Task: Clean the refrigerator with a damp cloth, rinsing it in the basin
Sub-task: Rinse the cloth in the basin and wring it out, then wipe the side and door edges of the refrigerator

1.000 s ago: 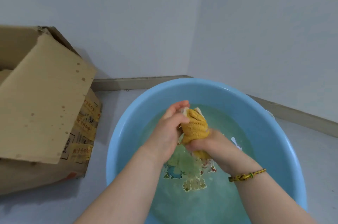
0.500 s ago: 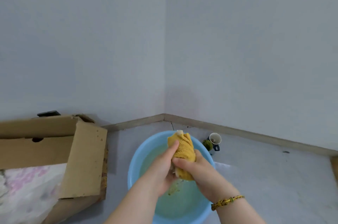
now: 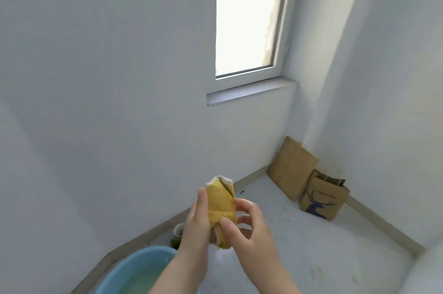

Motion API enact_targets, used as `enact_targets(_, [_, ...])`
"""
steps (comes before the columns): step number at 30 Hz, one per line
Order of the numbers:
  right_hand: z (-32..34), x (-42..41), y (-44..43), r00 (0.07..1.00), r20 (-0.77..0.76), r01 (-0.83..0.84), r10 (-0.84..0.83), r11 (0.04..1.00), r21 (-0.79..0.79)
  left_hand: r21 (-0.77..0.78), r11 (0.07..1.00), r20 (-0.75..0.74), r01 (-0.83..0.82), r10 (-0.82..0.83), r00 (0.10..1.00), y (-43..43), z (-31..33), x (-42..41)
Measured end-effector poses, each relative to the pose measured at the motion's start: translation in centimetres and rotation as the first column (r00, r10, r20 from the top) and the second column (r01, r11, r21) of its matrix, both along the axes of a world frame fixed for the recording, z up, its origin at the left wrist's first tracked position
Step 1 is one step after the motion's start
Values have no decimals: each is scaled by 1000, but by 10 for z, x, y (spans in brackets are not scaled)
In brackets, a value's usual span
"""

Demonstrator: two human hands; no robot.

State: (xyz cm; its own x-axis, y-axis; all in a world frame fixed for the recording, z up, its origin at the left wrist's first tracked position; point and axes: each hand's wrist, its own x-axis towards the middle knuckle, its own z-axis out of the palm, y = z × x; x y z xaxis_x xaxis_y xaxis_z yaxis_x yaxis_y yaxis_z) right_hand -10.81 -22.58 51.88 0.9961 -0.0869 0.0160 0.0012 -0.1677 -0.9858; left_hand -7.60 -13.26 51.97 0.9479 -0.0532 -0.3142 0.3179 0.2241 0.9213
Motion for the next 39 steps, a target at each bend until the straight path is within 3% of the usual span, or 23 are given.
enact_targets(4, [33,-68,-109,953,-35,304,-302,940,152,26,969,103,246,-247,963,-111,31,-47])
enact_targets(7, [46,-139,-199,856,-15,506,-516,832,227,116,849,230,516,-528,818,-208,46,-102])
enact_targets(11, [64,-243,-310,703,-9,691,-712,679,246,125,700,283,704,-705,651,-336,63,-192])
enact_targets(17, [83,-412,-436,450,22,856,-893,438,273,210,373,297,904,-905,305,-483,78,-342])
enact_targets(19, [82,-449,-459,381,18,881,-924,369,295,260,291,309,921,-928,206,-510,81,-374])
enact_targets(23, [84,-534,-500,215,17,915,-976,208,345,321,40,309,946,-949,-65,-564,89,-440])
enact_targets(28, [80,-616,-536,208,35,887,-978,204,415,196,-121,297,973,-939,-176,-623,87,-491])
enact_targets(35, [70,-704,-611,170,29,880,-985,165,446,162,-163,291,973,-935,-205,-714,81,-573])
enact_targets(39, [79,-739,-679,334,-4,853,-943,301,426,188,-126,355,974,-916,-187,-787,88,-598])
